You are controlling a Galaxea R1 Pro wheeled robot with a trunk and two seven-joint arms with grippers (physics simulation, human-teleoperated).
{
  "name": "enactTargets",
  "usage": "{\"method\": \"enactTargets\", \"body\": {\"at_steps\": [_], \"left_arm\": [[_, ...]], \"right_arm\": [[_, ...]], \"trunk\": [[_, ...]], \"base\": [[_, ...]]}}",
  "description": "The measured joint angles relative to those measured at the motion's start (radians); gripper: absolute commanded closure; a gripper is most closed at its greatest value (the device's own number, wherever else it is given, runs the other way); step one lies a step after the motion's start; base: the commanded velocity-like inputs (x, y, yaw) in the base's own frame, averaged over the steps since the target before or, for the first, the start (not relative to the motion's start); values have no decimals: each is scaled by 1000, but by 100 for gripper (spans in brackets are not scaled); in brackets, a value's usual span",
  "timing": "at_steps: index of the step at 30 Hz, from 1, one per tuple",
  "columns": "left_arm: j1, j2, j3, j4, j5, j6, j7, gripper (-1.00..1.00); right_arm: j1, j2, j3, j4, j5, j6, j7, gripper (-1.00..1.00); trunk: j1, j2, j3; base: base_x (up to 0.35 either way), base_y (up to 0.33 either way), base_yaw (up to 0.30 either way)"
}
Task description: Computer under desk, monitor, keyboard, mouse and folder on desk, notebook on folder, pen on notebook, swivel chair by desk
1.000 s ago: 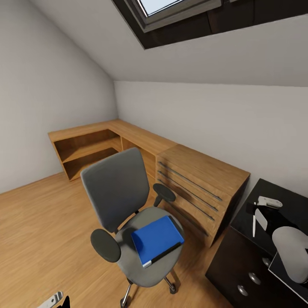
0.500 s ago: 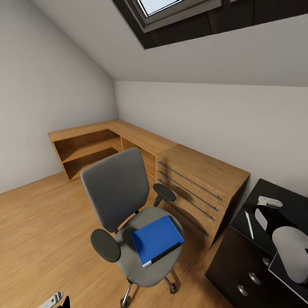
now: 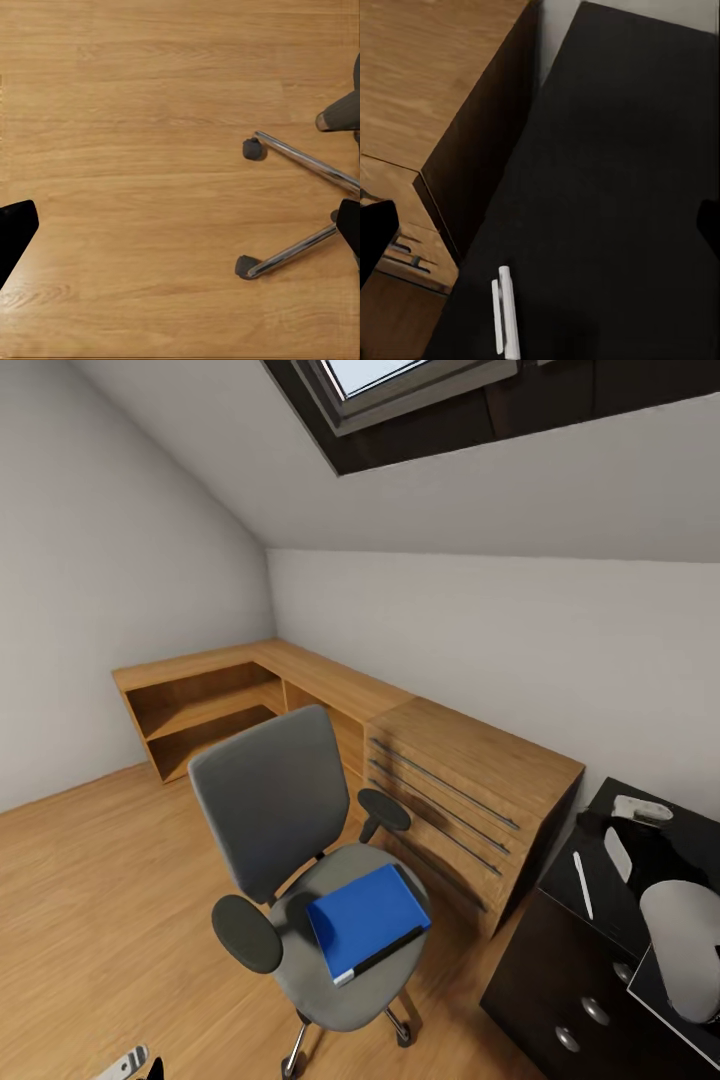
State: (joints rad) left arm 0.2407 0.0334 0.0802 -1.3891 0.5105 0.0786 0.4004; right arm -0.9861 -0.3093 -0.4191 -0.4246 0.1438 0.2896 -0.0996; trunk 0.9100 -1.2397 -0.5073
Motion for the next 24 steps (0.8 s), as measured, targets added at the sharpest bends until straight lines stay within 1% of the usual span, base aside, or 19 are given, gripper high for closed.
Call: {"method": "enactTargets", "body": {"at_steps": [3,4,6,8,10,11,12,15,16,17,18,19,20,21,23,24], "left_arm": [[0,-1,-4,45,-2,0,0,-100],[0,-1,-4,54,-3,0,0,-100],[0,-1,-5,76,-4,0,-1,-100],[0,-1,-5,86,-5,-1,-1,-100],[0,-2,-5,90,-5,-2,0,-100],[0,-2,-5,92,-5,-2,0,-100],[0,-2,-5,92,-5,-2,0,-100],[0,-3,-5,94,-5,-2,0,-100],[0,-3,-5,94,-5,-2,1,-100],[0,-3,-5,94,-5,-2,1,-100],[0,-3,-5,95,-5,-2,2,-100],[0,-3,-4,95,-4,-2,2,-100],[0,-2,-5,99,-4,-1,3,-100],[0,-2,-5,102,-4,-1,3,-100],[0,-1,-5,113,-5,-1,3,-100],[0,0,-5,115,-6,-2,3,-100]], "right_arm": [[2,15,-2,-93,-4,100,12,-100],[3,19,-2,-112,-4,118,18,-100],[7,42,-3,-195,-5,187,46,-100],[32,71,-4,-298,-5,258,61,-100],[86,106,-5,-425,-4,324,69,-100],[119,128,-5,-498,-3,352,71,-100],[138,142,-5,-537,-2,366,71,-100],[251,230,-3,-759,0,437,74,-100],[302,273,6,-851,1,460,74,-100],[319,288,15,-880,4,465,75,-100],[347,308,39,-921,4,472,74,-100],[360,316,55,-937,5,475,73,-100],[380,326,84,-958,5,479,72,-100],[388,331,98,-967,6,481,72,-100],[410,345,138,-990,4,497,71,-100],[415,350,146,-995,3,513,72,-100]], "trunk": [[0,0,0],[0,0,0],[0,0,0],[0,0,0],[0,0,0],[0,0,0],[0,0,0],[0,0,0],[0,0,0],[0,0,0],[0,0,0],[0,0,0],[0,0,0],[0,0,0],[0,0,0],[0,0,0]], "base": [[0,0,0],[0,0,0],[0,0,0],[0,0,0],[0,0,0],[0,0,0],[0,0,0],[0,0,0],[0,0,0],[0,0,0],[0,0,0],[0,0,0],[0,0,0],[0,0,0],[0,0,0],[0,0,0]]}}
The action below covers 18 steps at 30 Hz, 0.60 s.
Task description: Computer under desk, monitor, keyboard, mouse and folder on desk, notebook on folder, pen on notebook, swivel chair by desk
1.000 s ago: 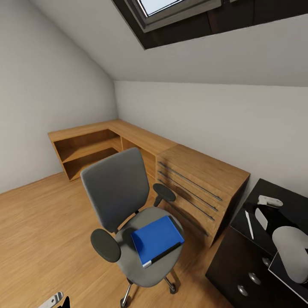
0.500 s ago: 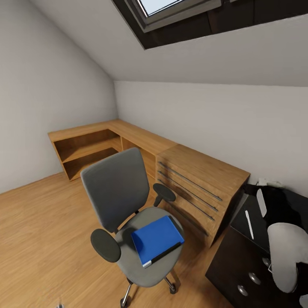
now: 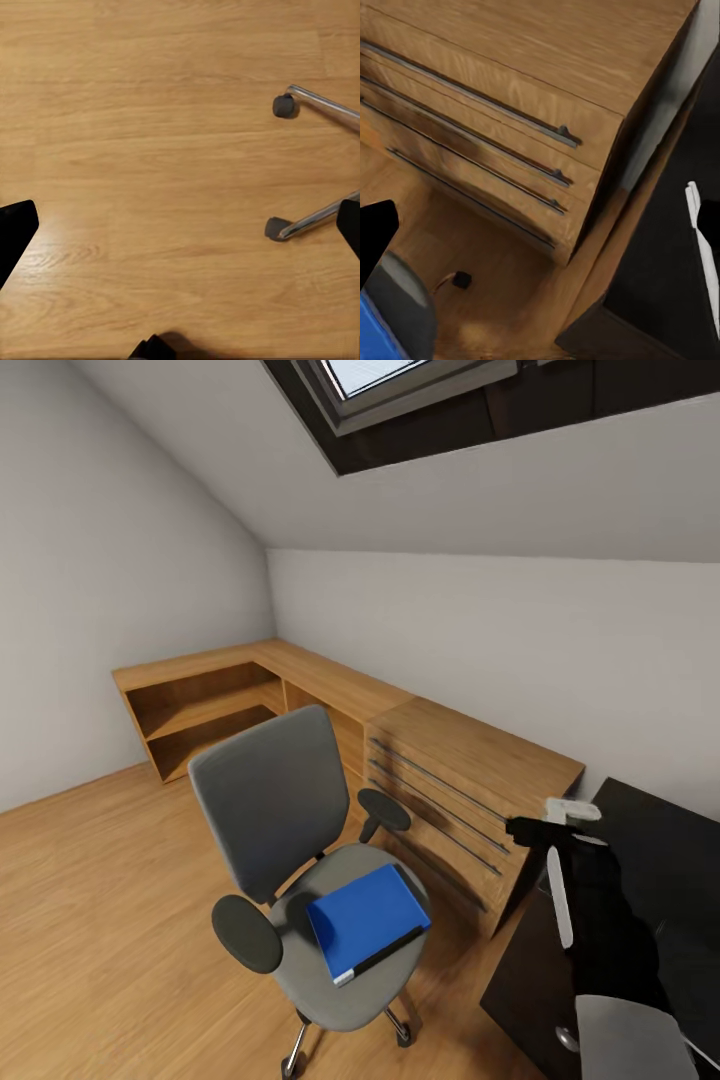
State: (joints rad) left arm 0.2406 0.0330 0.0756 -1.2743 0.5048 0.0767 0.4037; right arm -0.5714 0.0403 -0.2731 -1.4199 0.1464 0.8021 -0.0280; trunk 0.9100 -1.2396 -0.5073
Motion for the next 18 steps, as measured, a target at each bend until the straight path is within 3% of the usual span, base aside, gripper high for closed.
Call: {"method": "enactTargets", "body": {"at_steps": [3,7,11,18], "left_arm": [[0,0,0,2,-1,-1,0,-100],[0,0,0,5,0,-1,0,-100],[0,1,0,5,-2,-1,0,-100],[0,2,2,5,-2,-2,1,-100]], "right_arm": [[5,17,9,-5,-11,31,2,-100],[8,77,13,-5,-28,61,0,-100],[37,96,22,30,-30,61,1,-100],[78,98,113,99,-25,48,-4,-100]], "trunk": [[0,0,0],[0,0,0],[0,0,-1],[0,0,-6]], "base": [[0,0,30],[0,0,211],[0,0,241],[0,0,73]]}}
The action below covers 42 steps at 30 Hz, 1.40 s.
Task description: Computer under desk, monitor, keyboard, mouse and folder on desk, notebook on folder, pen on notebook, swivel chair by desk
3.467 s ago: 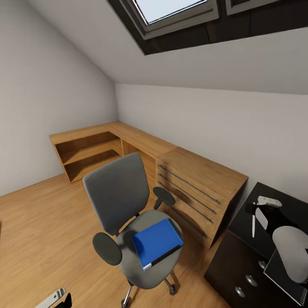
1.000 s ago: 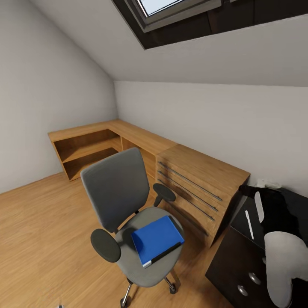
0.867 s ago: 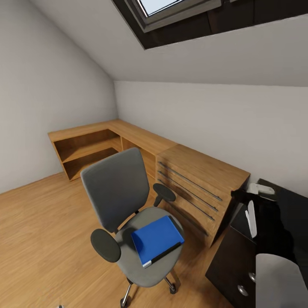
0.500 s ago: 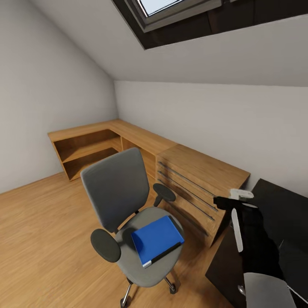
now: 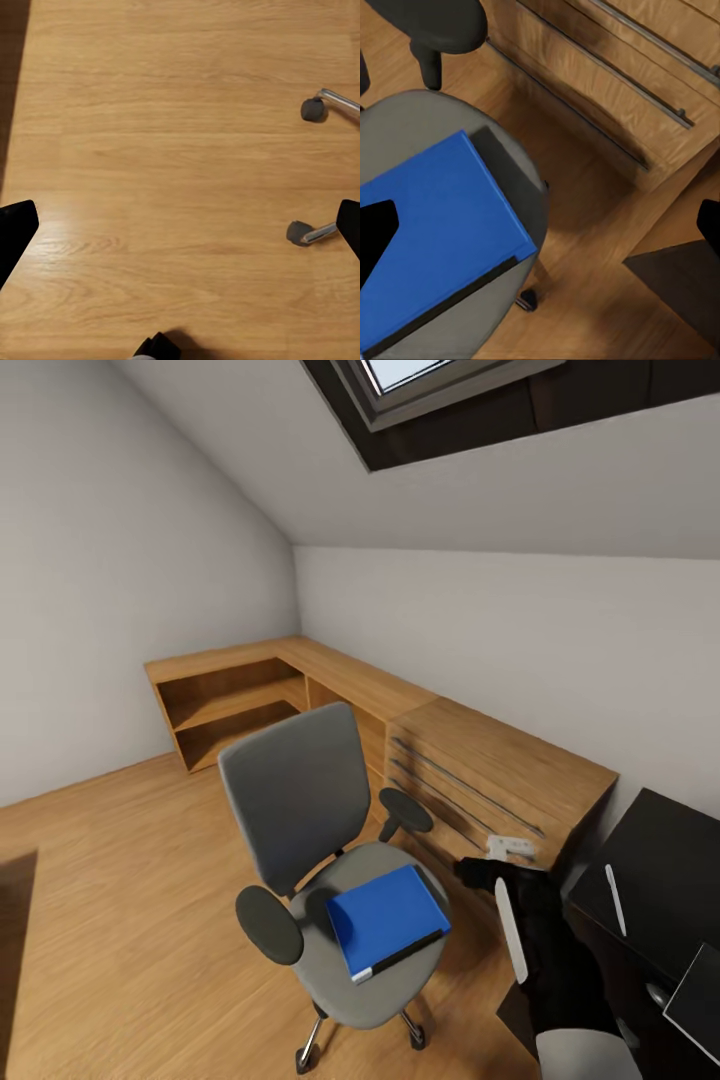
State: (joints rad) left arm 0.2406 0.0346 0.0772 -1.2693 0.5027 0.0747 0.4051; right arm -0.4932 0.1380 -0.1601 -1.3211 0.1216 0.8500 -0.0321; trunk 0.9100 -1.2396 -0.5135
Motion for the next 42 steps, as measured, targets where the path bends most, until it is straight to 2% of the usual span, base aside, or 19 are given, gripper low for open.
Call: {"method": "enactTargets", "body": {"at_steps": [10,18,28,31,32,33,34,35,37,38,39,42], "left_arm": [[0,3,0,3,2,-1,1,-100],[0,5,1,3,2,-1,0,-100],[0,4,2,-6,-2,-3,-4,-100],[0,1,0,-64,-1,0,-5,-100],[0,0,-1,-81,-1,2,-5,-100],[0,1,-4,-108,-1,13,-6,-100],[0,1,-6,-116,0,19,-6,-100],[0,2,-8,-136,0,42,-6,-100],[0,2,-6,-239,1,185,-6,-100],[0,2,-6,-259,1,217,-6,-100],[0,0,-6,-322,1,364,-6,-100],[0,-10,-6,-345,3,438,-6,-100]], "right_arm": [[33,1,14,1,1,-54,-13,-100],[37,1,36,1,1,-59,-12,-100],[38,0,40,0,2,-60,-12,-100],[38,-3,39,-1,4,-70,-12,-100],[38,-5,39,1,4,-86,-12,-100],[38,-8,38,10,5,-139,-13,-100],[38,-9,38,13,5,-149,-13,-100],[38,-10,37,19,5,-161,-13,-100],[38,-11,37,30,3,-178,-12,-100],[38,-11,37,31,2,-179,-11,-100],[38,-11,37,34,0,-183,-10,-100],[38,-12,37,49,0,-187,-9,-100]], "trunk": [[0,0,0],[0,0,0],[0,0,0],[4,-7,-3],[8,-14,-7],[11,-21,-10],[15,-28,-13],[19,-35,-16],[27,-49,-22],[31,-56,-25],[34,-63,-29],[46,-84,-38]], "base": [[0,0,258],[0,0,277],[0,0,268],[0,0,55],[0,0,11],[0,0,9],[0,0,6],[0,0,3],[0,0,1],[0,0,0],[0,0,0],[0,0,0]]}}
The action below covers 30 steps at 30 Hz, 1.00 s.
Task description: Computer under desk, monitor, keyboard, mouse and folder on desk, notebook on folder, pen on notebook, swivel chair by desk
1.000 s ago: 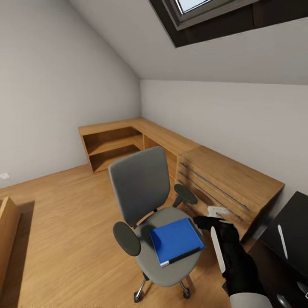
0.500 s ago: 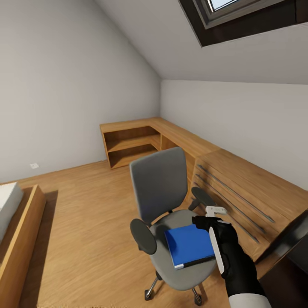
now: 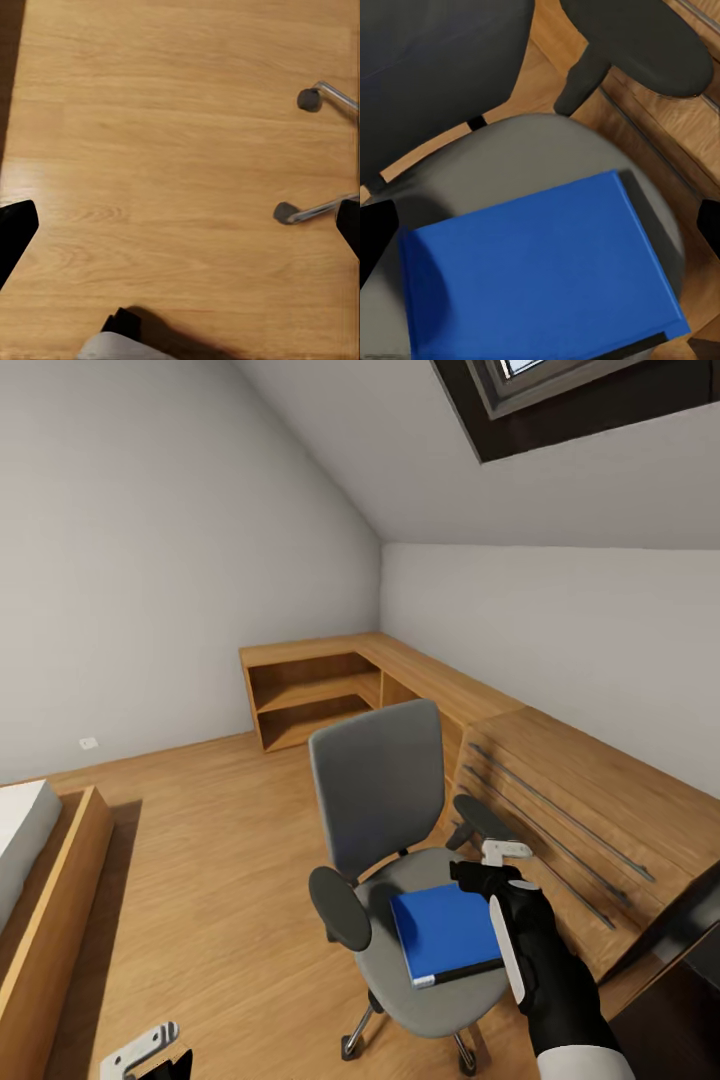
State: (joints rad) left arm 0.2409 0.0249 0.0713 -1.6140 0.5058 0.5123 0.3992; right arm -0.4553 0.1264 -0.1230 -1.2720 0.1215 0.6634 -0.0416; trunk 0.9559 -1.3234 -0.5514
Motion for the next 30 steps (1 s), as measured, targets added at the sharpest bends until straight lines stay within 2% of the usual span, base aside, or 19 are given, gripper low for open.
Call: {"method": "enactTargets", "body": {"at_steps": [7,14,17,19,21,24,25,28,30], "left_arm": [[-1,-15,0,-2,1,15,4,-100],[-3,-16,0,4,2,16,8,-100],[-15,-16,0,7,3,16,9,-100],[-39,-16,0,25,3,16,9,-100],[-68,-16,0,51,4,17,10,-100],[-162,-16,0,134,4,50,10,-100],[-184,-16,0,152,4,64,10,-100],[-312,-14,1,259,23,135,11,-100],[-412,-12,2,329,58,156,13,-100]], "right_arm": [[-1,1,5,59,0,-64,0,-100],[-16,-2,4,195,0,-113,-1,-100],[-83,-3,4,276,1,-127,-1,-100],[-163,-4,2,351,1,-135,-1,-100],[-225,-11,1,419,2,-148,-1,-100],[-335,-30,-1,561,0,-208,-16,-100],[-351,-32,-2,584,0,-220,-24,-100],[-420,-37,-32,685,-5,-300,-112,-100],[-439,-36,-64,725,-18,-347,-165,-100]], "trunk": [[27,-49,-22],[54,-98,-44],[65,-119,-53],[73,-133,-59],[81,-147,-66],[92,-168,-75],[96,-175,-78],[107,-196,-87],[115,-210,-94]], "base": [[0,0,0],[0,0,0],[0,0,0],[0,0,0],[0,0,0],[0,0,0],[0,0,0],[0,0,0],[0,0,0]]}}
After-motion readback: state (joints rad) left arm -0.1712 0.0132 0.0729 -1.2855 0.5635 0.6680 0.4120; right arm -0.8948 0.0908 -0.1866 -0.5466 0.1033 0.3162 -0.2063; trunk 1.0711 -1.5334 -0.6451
